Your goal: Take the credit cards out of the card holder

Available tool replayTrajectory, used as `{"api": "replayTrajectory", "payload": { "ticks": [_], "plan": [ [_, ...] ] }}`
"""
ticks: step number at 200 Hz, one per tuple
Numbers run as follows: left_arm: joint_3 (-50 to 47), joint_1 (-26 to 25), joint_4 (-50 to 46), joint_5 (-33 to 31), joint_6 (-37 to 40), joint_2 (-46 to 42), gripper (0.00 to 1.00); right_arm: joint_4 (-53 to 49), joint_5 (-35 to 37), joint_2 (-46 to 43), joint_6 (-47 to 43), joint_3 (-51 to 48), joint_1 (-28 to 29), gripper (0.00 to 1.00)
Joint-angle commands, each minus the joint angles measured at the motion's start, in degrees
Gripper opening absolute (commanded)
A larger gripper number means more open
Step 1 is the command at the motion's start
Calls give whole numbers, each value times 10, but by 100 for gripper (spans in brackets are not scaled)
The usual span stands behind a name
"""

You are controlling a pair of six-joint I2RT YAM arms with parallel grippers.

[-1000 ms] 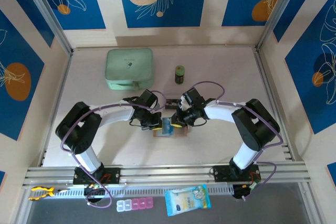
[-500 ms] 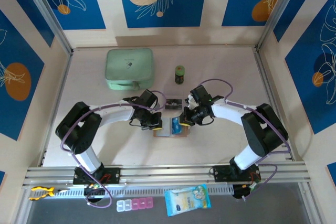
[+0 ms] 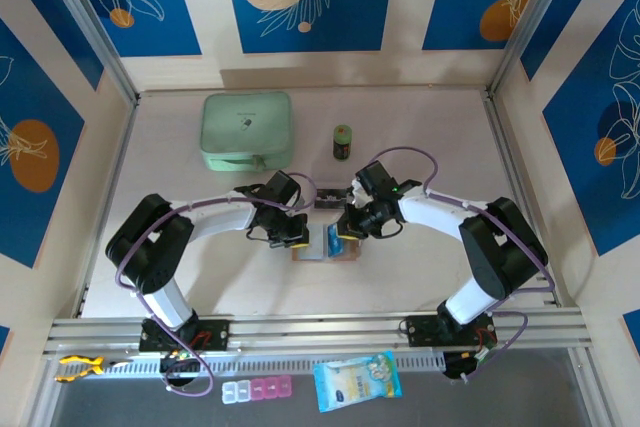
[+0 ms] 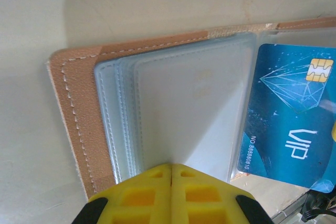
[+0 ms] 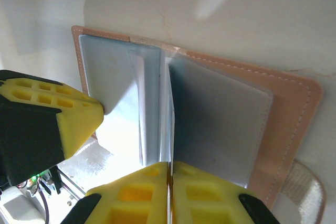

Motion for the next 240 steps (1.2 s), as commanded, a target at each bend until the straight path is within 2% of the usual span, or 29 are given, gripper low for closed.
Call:
{"api": "replayTrajectory", "payload": {
  "ticks": [1,20,60,184,240],
  "plan": [
    [-8,-3,-18,-15,6,4,1,-9,4,11,15,12,11,12],
    [-8,-2,-18,-15,7,4,1,-9,9,10,24,13,19,16],
    [-9,-3,-18,-14,6,4,1,-18,21,0,36,14,28,17],
    [-10,-3,-18,-13,6,-2,1,-27,30,-10,45,18,35,9],
    [-2,-3,-24,-11,4,-14,4,-65,53,-52,33,25,31,7]
  ]
}}
